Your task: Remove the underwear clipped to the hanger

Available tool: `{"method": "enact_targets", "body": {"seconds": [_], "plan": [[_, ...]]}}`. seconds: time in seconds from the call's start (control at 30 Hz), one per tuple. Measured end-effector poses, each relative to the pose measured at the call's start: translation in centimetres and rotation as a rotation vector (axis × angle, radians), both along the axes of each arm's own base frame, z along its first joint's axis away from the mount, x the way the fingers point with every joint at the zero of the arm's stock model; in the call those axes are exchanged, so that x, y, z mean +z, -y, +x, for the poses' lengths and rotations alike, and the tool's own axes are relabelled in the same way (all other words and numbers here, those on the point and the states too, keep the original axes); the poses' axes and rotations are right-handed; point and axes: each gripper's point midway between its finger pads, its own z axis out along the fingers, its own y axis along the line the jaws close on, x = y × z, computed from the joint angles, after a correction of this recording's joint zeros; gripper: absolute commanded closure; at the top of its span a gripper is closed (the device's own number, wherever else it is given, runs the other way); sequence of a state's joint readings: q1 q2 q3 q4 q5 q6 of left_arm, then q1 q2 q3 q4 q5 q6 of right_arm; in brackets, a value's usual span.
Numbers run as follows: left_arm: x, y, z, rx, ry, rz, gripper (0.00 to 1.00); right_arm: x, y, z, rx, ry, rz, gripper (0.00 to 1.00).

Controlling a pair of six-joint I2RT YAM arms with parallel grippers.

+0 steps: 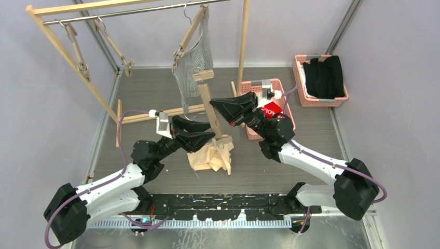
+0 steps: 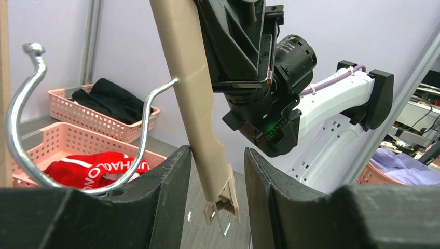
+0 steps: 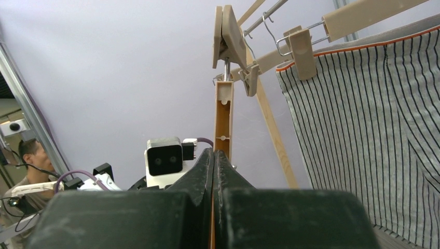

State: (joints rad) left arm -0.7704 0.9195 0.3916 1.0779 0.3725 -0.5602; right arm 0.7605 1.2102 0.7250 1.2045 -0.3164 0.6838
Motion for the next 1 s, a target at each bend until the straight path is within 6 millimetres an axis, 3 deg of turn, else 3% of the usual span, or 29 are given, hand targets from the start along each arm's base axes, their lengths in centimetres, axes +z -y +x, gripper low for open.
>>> {"method": "enact_targets", "body": {"seconds": [0.43, 1.0], "plan": [[-0.5, 1.9, -0.2, -0.037, -0.006, -0.010, 0.58, 0.5, -0.8, 0.0, 0.011, 0.014, 0.024, 0.99], [0.8, -0.6, -0.7, 0.049, 0.047, -0.080, 0.60, 0.6, -0.9, -0.2, 0.014, 0.011, 0.034, 0.99]]}}
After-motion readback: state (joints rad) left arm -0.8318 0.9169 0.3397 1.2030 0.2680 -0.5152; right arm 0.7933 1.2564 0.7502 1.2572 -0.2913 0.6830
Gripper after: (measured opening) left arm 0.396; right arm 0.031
